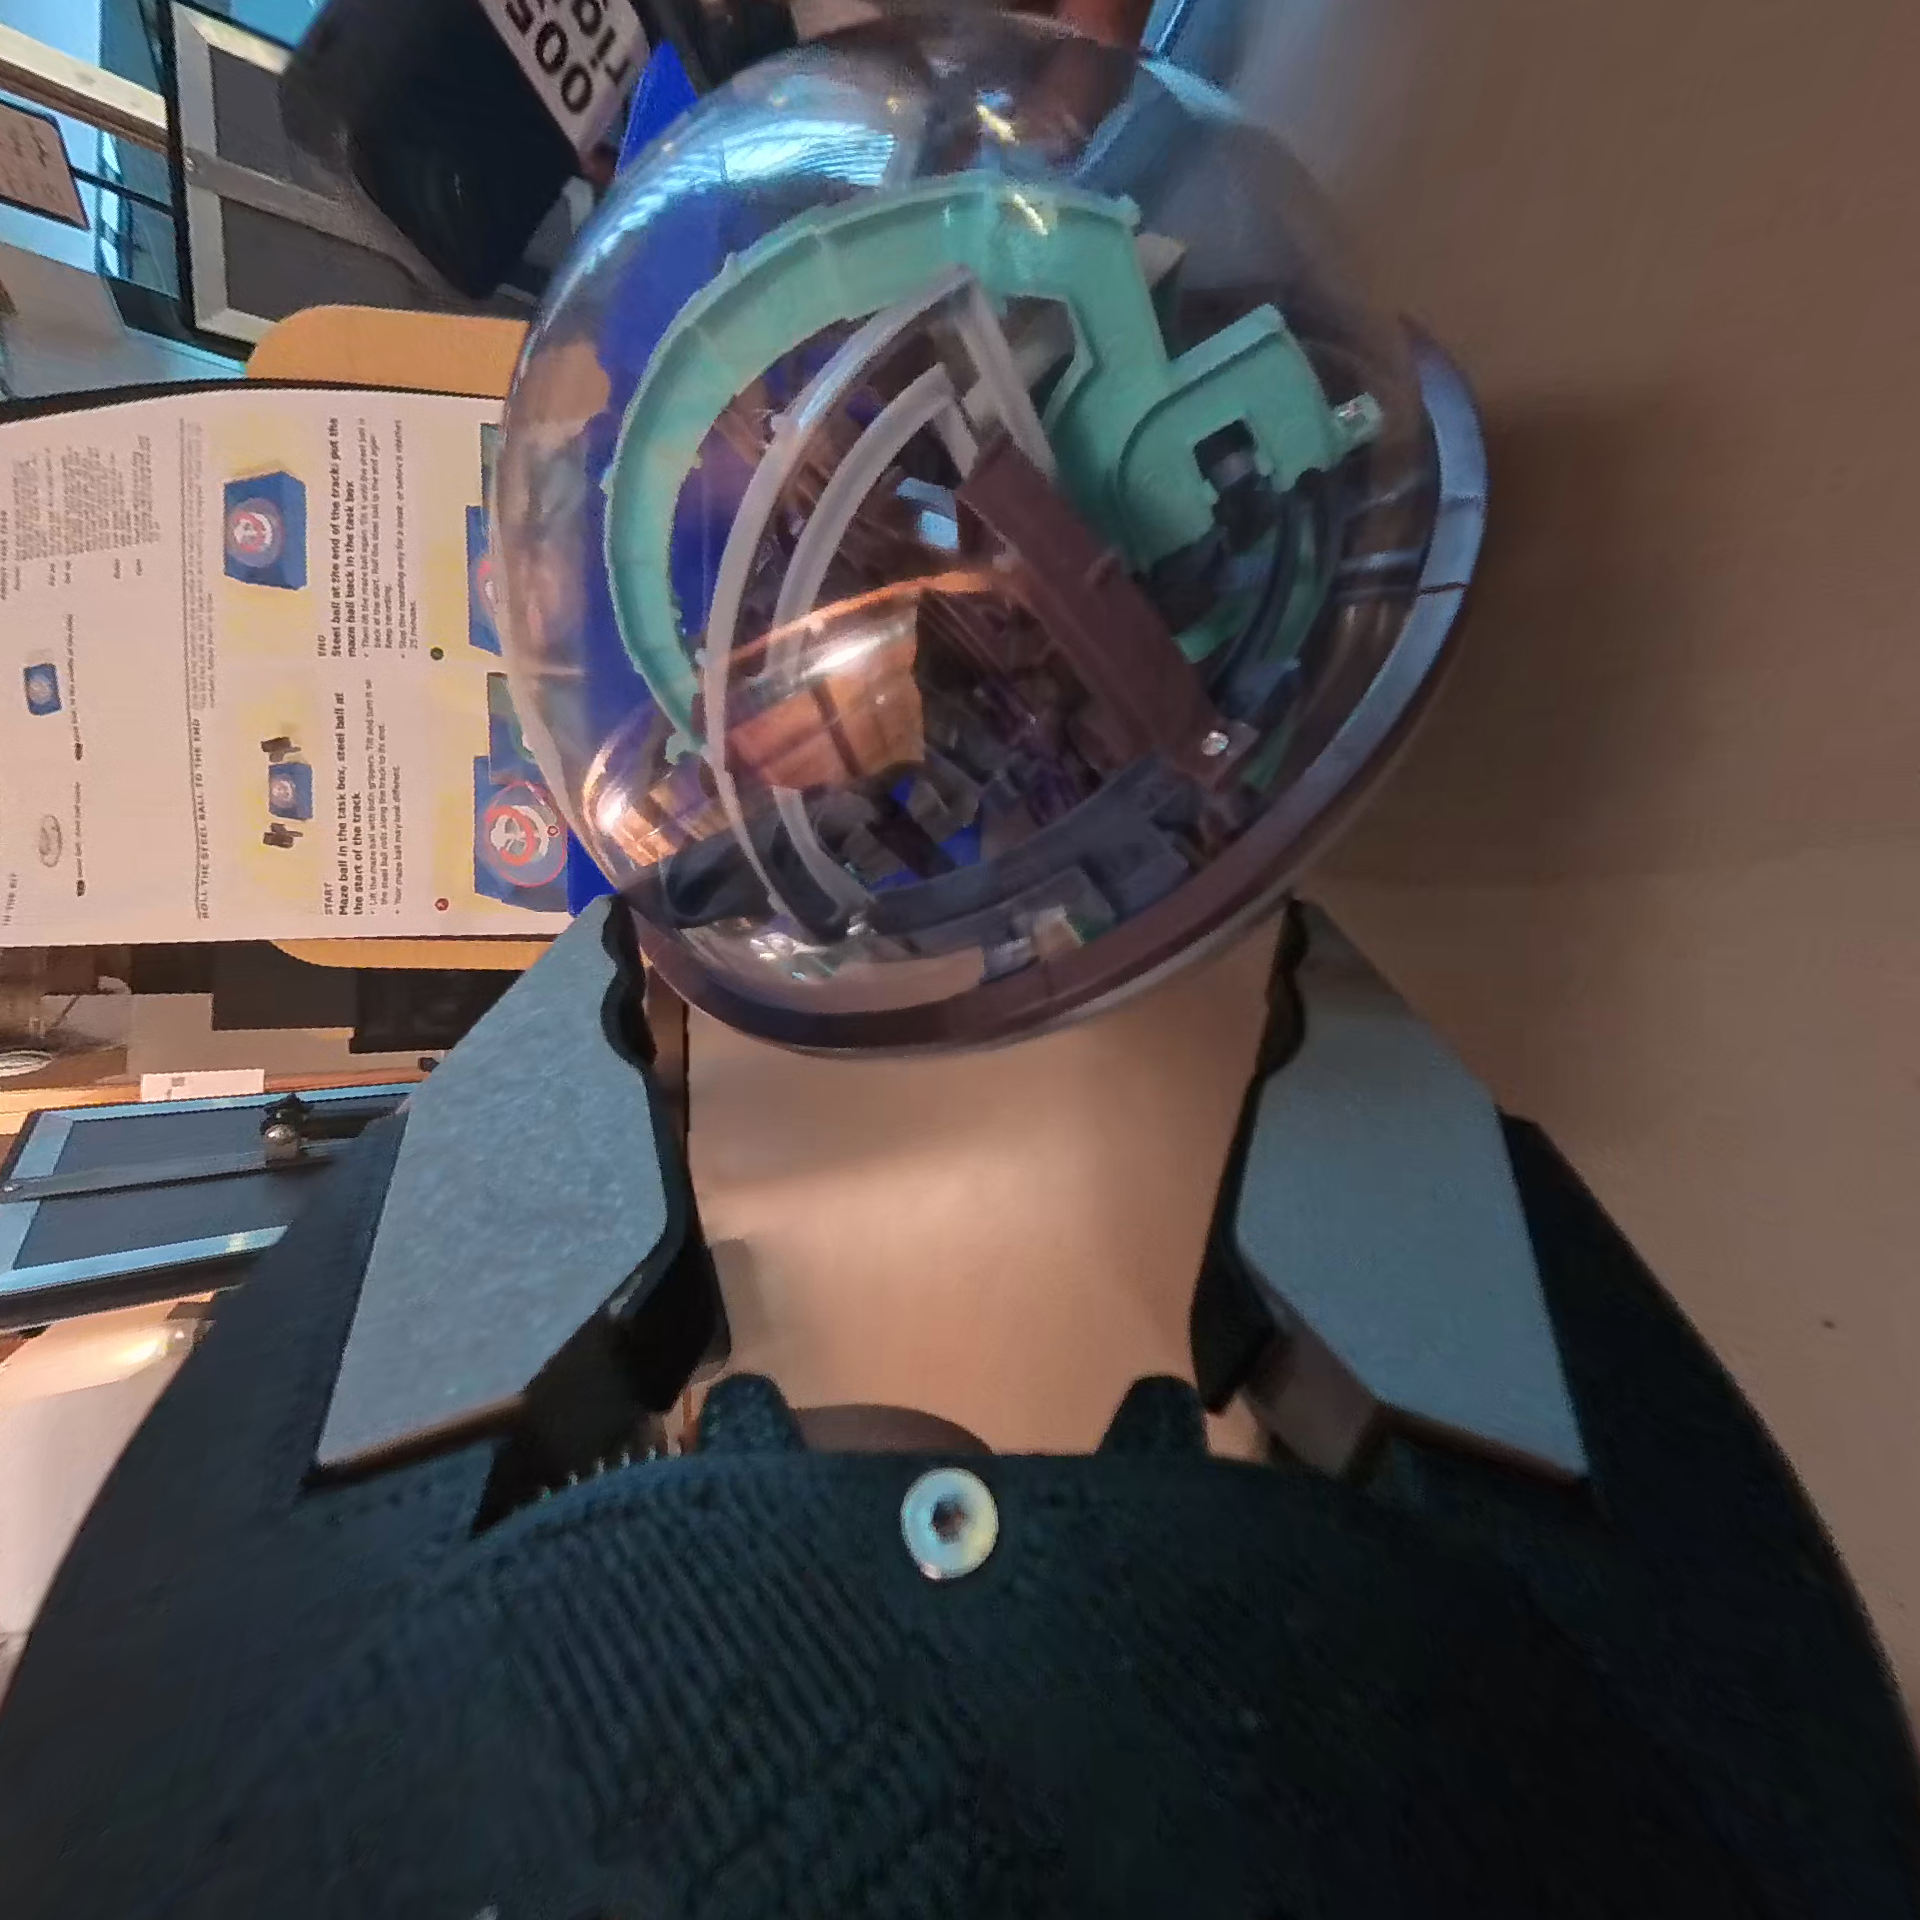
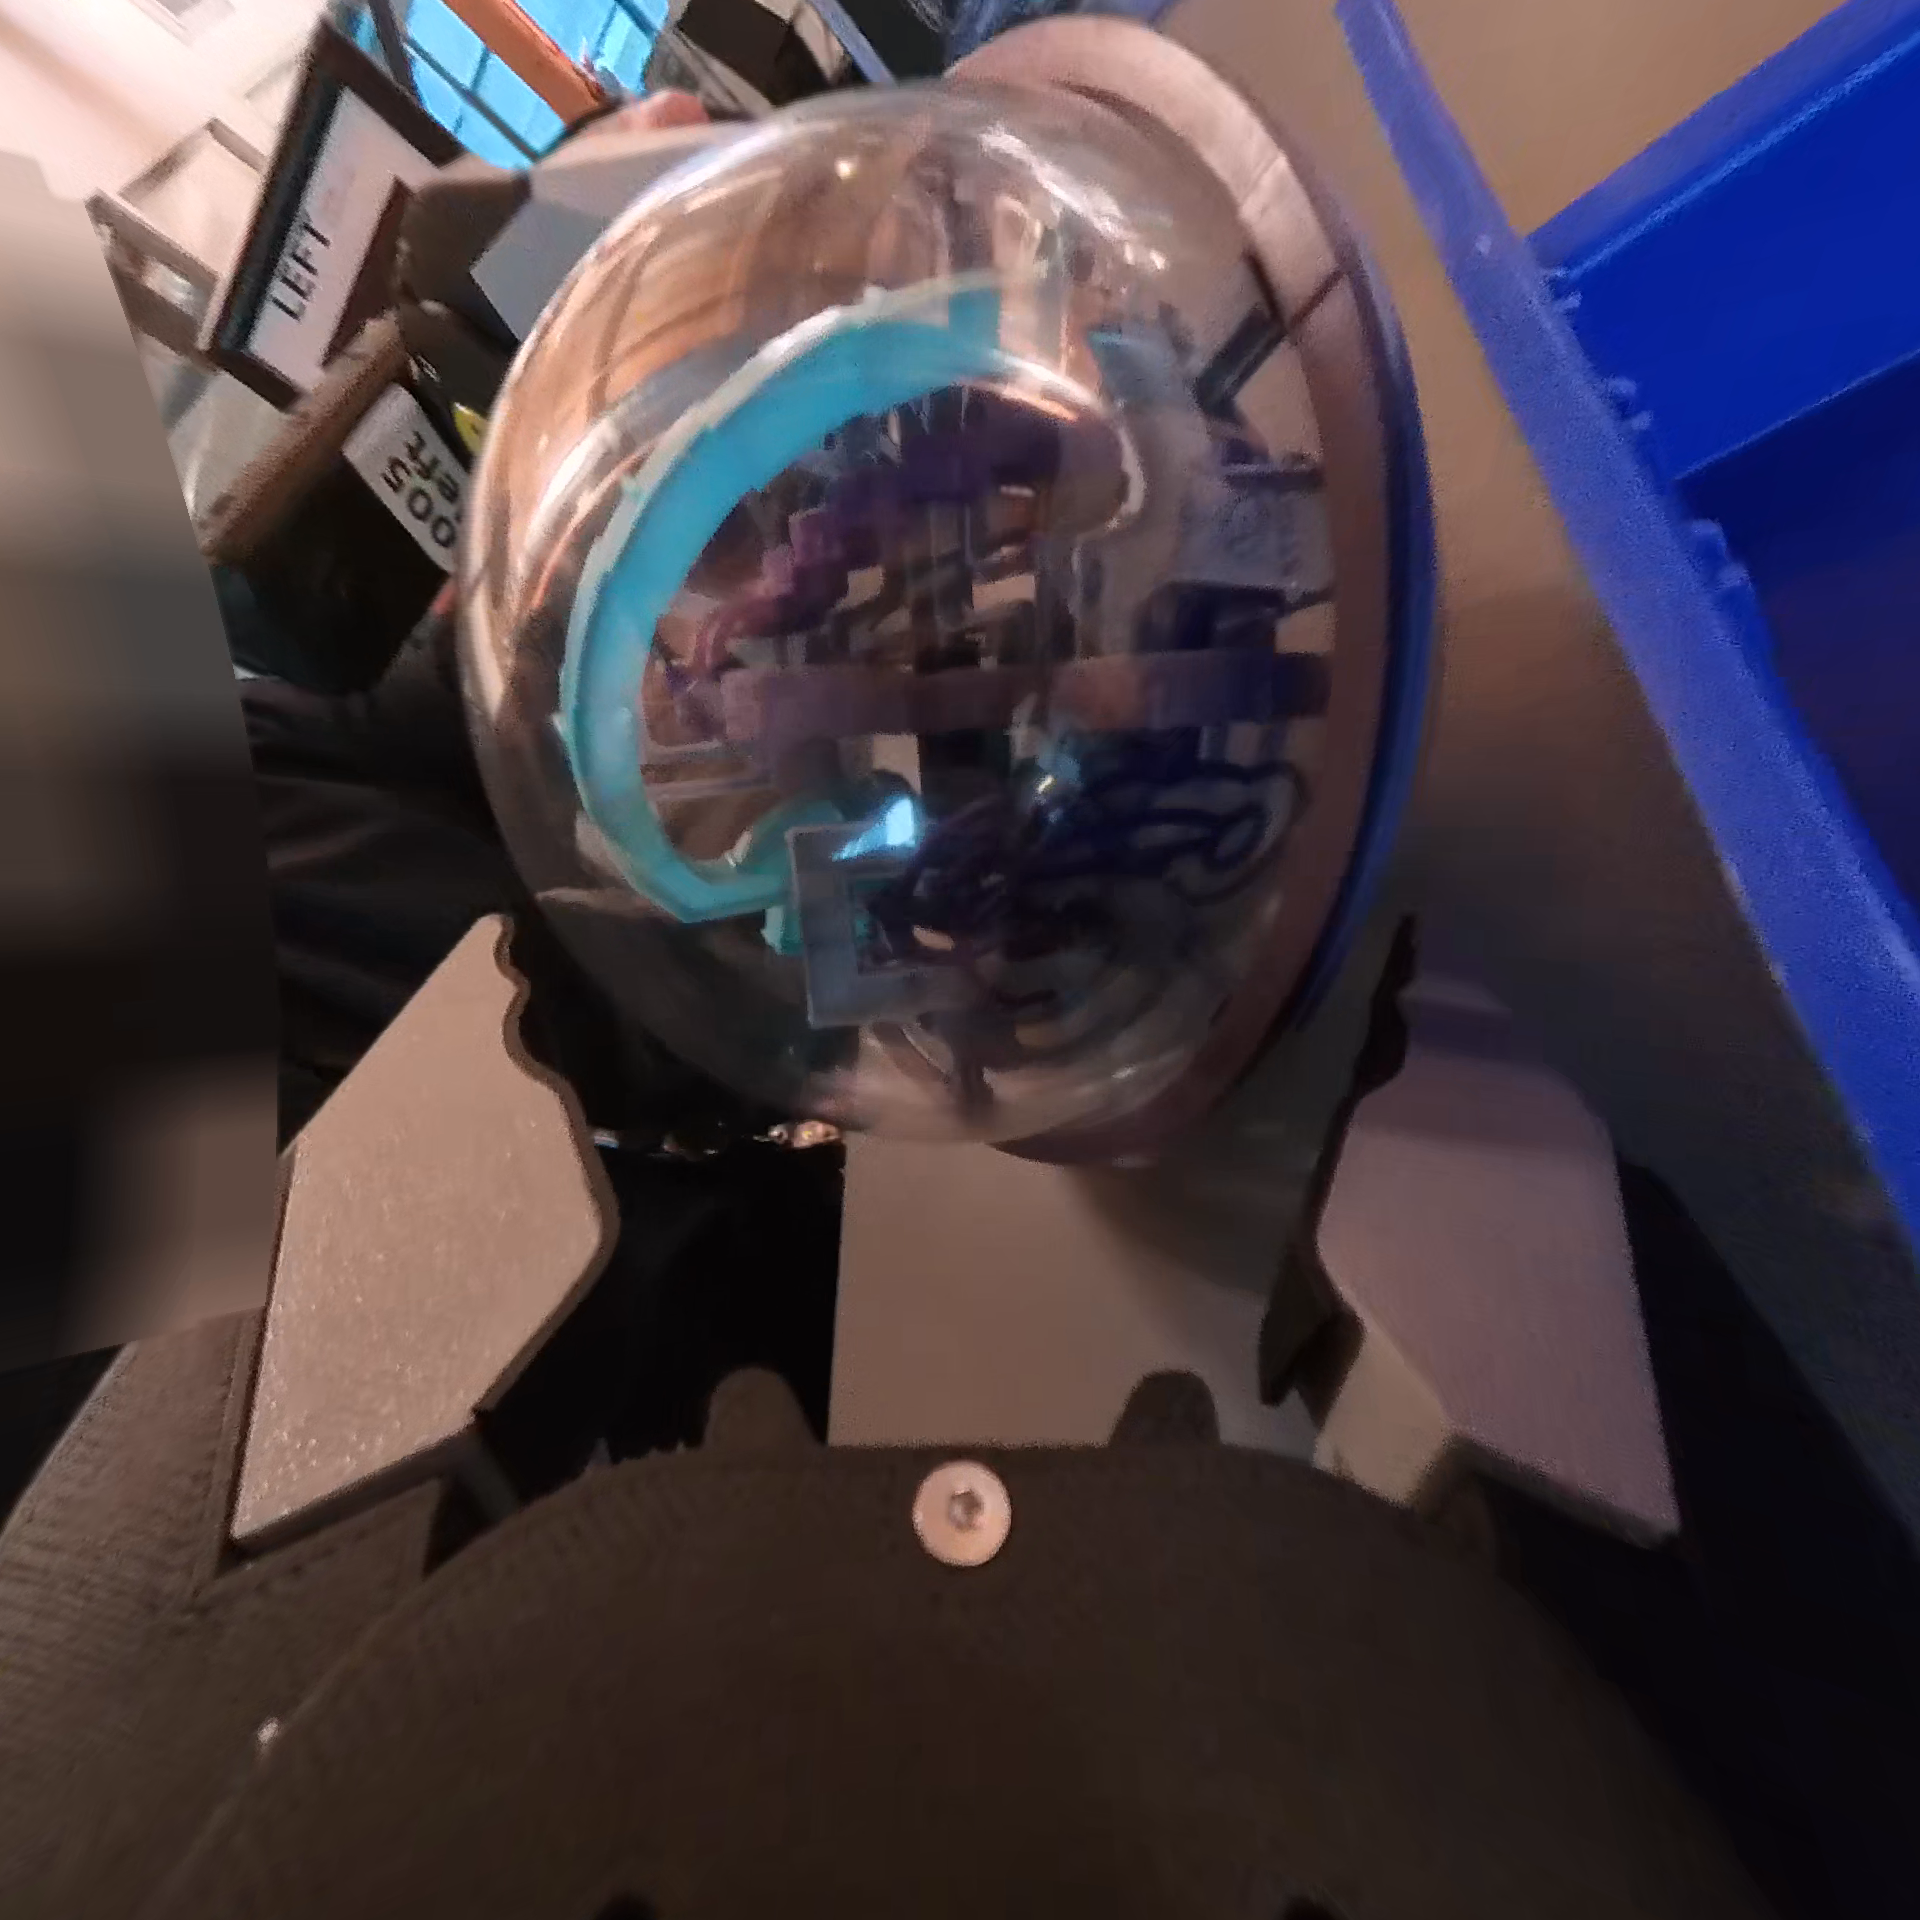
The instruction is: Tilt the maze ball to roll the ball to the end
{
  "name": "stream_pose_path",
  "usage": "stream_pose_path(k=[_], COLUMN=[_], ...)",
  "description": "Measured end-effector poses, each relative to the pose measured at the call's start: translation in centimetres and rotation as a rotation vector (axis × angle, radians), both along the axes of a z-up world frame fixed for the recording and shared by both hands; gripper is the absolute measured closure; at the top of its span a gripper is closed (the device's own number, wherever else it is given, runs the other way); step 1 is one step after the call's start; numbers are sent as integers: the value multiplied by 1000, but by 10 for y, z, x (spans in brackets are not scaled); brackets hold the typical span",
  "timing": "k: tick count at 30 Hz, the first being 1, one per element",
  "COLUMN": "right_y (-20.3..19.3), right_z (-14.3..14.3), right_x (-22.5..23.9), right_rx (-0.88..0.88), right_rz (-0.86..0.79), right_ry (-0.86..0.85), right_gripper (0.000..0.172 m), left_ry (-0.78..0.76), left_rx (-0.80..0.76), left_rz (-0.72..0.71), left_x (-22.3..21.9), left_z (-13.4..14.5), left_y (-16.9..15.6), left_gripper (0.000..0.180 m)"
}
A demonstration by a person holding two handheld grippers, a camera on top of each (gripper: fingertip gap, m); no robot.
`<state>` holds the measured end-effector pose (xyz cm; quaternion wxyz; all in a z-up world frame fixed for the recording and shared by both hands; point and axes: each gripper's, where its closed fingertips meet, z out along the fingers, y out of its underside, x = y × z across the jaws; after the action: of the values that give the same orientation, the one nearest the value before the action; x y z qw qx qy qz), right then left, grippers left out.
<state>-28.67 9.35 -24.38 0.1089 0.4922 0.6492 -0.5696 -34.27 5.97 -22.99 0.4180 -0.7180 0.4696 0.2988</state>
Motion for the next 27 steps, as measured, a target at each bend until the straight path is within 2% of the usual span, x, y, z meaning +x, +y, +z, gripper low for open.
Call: stream_pose_path(k=[4, 8, 15, 18, 24, 27], right_y=[18, 33, 32, 20, 30, 33], right_z=[-10, -8, -15, -23, -31, -30], right_x=[4, 21, 30, 24, 15, 13], right_rx=[176, 397, 939, 1016, 1255, 1213], right_rz=[-106, -231, -368, -374, -369, -331], right_ry=[27, 102, 276, 339, 442, 459], right_gripper=[18, 20, 16, 19, 32, 34], left_ry=[2, -19, -53, -70, -118, -146], left_rx=[-5, -15, -83, -95, -115, -115], left_rz=[-2, -4, 4, 1, -8, -4], left_x=[0, 0, -1, 1, 6, 6], left_z=[0, 1, -3, -3, -5, -6], left_y=[2, 2, 4, 5, 5, 6], left_gripper=[63, 64, 68, 70, 75, 74])
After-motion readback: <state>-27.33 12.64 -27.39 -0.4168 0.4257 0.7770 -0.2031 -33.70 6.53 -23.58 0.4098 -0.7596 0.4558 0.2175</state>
